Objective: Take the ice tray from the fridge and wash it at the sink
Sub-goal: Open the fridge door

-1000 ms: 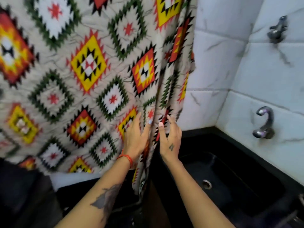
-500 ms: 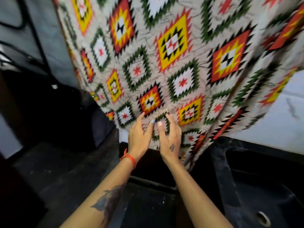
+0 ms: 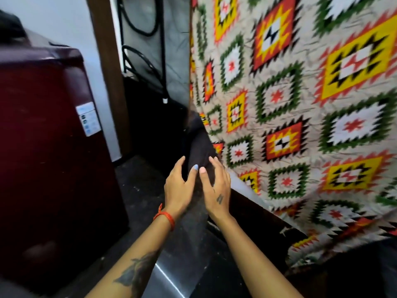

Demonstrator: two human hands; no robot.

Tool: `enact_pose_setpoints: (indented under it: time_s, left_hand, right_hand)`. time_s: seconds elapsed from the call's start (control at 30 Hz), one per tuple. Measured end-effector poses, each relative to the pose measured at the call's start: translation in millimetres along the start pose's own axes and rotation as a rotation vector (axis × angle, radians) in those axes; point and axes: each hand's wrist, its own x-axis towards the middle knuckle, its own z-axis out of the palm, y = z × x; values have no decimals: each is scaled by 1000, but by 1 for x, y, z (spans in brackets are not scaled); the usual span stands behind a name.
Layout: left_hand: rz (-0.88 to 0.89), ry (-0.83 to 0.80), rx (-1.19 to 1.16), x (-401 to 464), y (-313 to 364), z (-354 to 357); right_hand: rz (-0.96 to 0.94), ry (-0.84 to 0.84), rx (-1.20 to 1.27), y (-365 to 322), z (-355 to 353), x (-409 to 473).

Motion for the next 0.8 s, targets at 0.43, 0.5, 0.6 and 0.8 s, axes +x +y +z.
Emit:
enact_pose_setpoints:
  time_s: [0.43, 0.5, 0.6, 0.8]
  left_hand:
    - [-135, 252, 65, 37, -63, -113]
    - [-166, 308, 68, 39, -71, -126]
    - [-197, 368, 87, 42, -80, -141]
    - [-309, 545, 94, 47, -101, -178]
  right_hand:
    - [-66, -302, 79, -46, 133, -4]
    - [-67, -372, 98, -51, 149, -4]
    - [-73, -448, 121, -54, 170, -5]
    - [-91, -627, 204, -61, 217, -6]
